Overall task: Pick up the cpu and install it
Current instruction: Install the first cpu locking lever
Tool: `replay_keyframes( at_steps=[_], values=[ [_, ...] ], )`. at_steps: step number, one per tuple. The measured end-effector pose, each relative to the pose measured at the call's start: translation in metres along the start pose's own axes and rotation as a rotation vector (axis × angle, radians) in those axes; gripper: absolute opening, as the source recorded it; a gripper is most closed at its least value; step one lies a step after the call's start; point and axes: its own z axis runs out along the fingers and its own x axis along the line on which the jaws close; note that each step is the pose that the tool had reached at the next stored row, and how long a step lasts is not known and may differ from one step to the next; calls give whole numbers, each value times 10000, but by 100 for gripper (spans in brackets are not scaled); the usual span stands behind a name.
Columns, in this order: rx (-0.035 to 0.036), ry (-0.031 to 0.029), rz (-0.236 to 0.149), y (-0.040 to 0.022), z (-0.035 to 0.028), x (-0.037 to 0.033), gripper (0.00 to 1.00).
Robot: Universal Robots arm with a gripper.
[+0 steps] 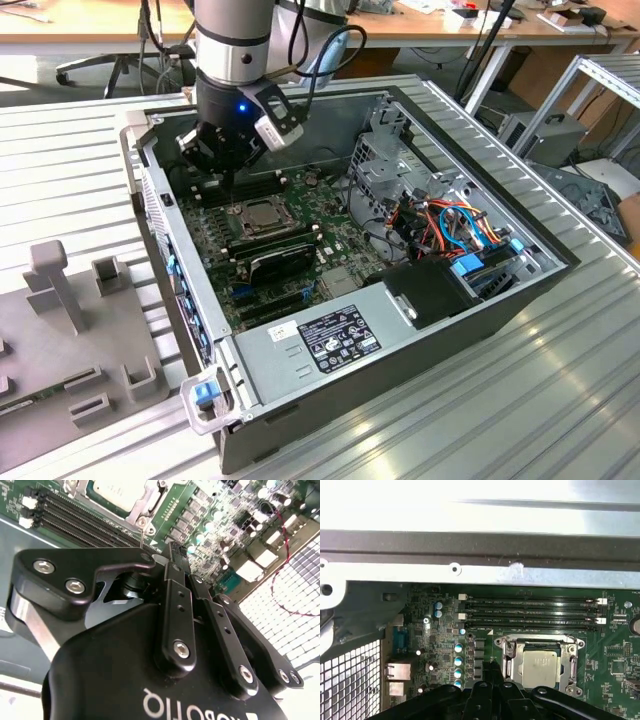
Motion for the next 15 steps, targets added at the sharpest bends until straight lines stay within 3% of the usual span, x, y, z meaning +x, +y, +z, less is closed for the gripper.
replay_keyframes(
  at_steps=[1,2,4,5,6,10,13,15],
  values=[
    [-8,-1,1,26,1,0,11],
    [-78,-1,0,50,-1,1,11],
    [-364,-13,-2,55,0,3,11],
    [-581,-21,-2,56,0,4,11],
    [-693,-26,-2,56,1,4,11],
    [-827,-28,-4,55,2,1,11],
    [-1004,-33,-3,54,5,-14,11],
    [-1084,-37,-4,51,7,-41,11]
  ],
)
